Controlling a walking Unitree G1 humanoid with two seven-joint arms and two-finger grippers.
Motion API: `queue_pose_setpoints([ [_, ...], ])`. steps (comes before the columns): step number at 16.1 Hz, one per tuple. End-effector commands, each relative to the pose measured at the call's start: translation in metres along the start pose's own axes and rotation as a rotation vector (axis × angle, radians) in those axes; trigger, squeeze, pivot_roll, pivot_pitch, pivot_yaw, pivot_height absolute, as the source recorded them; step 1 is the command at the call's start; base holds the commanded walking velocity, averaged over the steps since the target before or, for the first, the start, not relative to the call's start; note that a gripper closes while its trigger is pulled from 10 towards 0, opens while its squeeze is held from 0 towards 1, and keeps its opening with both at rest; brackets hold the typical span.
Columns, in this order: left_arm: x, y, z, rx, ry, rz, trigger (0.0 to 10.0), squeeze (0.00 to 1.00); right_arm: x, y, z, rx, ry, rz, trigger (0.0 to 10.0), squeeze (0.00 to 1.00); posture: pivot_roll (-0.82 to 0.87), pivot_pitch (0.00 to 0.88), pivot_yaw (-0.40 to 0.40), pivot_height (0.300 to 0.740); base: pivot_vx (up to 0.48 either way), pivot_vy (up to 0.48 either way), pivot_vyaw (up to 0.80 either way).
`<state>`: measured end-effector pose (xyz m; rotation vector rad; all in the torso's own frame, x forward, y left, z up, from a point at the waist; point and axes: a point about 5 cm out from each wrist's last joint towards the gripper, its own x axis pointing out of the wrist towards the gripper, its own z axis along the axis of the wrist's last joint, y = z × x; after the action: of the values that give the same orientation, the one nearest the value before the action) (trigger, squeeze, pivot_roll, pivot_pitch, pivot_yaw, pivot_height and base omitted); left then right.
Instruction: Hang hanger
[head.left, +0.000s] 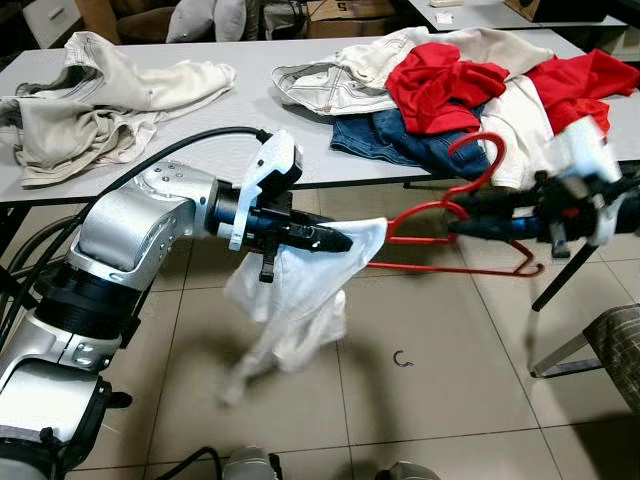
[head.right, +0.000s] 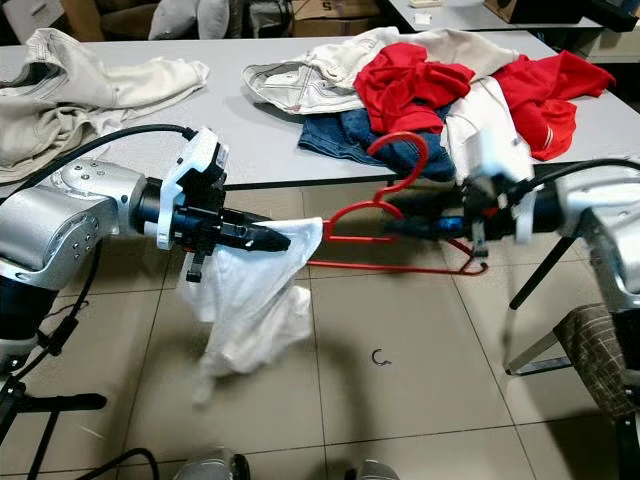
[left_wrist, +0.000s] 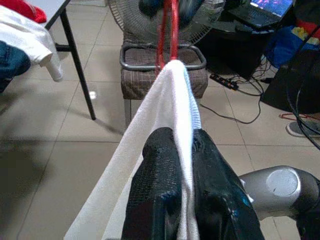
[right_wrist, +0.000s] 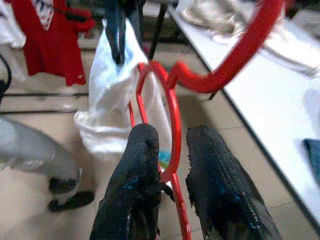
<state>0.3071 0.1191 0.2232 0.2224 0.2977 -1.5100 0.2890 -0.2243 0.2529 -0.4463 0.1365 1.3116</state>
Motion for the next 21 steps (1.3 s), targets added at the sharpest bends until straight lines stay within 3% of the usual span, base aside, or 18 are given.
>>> queue_pose_setpoints([
  [1, -0.006, 0.002, 0.003, 0.021, -0.004, 0.033, 0.0, 0.0, -0.003, 0.001, 0.007, -0.031, -0.018, -0.014, 10.0, 1.0, -0.12, 0.0, 0.064, 0.74, 0.0, 0.0, 0.0],
  [3, -0.026, 0.02, -0.018, -0.029, -0.019, 0.223, 0.0, 0.0, -0.036, 0.01, 0.03, 0.011, -0.22, -0.1, 10.0, 1.0, -0.14, 0.0, 0.078, 0.74, 0.0, 0.0, 0.0],
  [5, -0.034, 0.028, -0.02, -0.035, -0.075, 0.324, 0.0, 0.0, -0.042, 0.026, 0.04, 0.062, -0.328, -0.07, 10.0, 1.0, -0.15, 0.0, 0.095, 0.74, 0.0, 0.0, 0.0],
  [6, -0.038, 0.029, -0.015, -0.017, -0.114, 0.343, 0.0, 0.0, -0.036, 0.037, 0.042, 0.086, -0.38, -0.055, 10.0, 1.0, -0.16, 0.0, 0.1, 0.74, 0.0, 0.0, 0.0],
  [9, -0.04, 0.031, 0.004, 0.023, -0.196, 0.36, 0.0, 0.0, 0.015, 0.066, 0.012, 0.21, -0.333, -0.101, 10.0, 1.0, -0.15, 0.0, 0.11, 0.74, 0.0, 0.0, 0.0],
  [11, -0.041, 0.029, 0.012, 0.035, -0.238, 0.341, 0.0, 0.0, 0.036, 0.067, -0.006, 0.272, -0.29, -0.211, 10.0, 1.0, -0.15, 0.0, 0.113, 0.74, 0.0, 0.0, 0.0],
  [14, -0.037, 0.022, 0.025, 0.046, -0.298, 0.268, 0.0, 0.0, 0.082, 0.047, -0.038, 0.51, -0.336, -0.496, 10.0, 1.0, -0.14, 0.0, 0.121, 0.74, 0.0, 0.0, 0.0],
  [16, -0.033, 0.019, 0.029, 0.048, -0.312, 0.252, 0.0, 0.0, 0.103, 0.043, -0.048, 0.614, -0.333, -0.5, 10.0, 1.0, -0.13, 0.0, 0.115, 0.74, 0.0, 0.0, 0.0],
  [18, -0.027, 0.017, 0.033, 0.049, -0.327, 0.24, 0.0, 0.0, 0.115, 0.035, -0.045, 0.695, -0.397, -0.495, 10.0, 1.0, -0.12, 0.0, 0.107, 0.74, 0.0, 0.0, 0.0],
  [21, -0.022, 0.015, 0.035, 0.048, -0.335, 0.233, 0.0, 0.0, 0.129, 0.028, -0.038, 0.735, -0.439, -0.47, 10.0, 1.0, -0.1, 0.0, 0.098, 0.74, 0.0, 0.0, 0.0],
])
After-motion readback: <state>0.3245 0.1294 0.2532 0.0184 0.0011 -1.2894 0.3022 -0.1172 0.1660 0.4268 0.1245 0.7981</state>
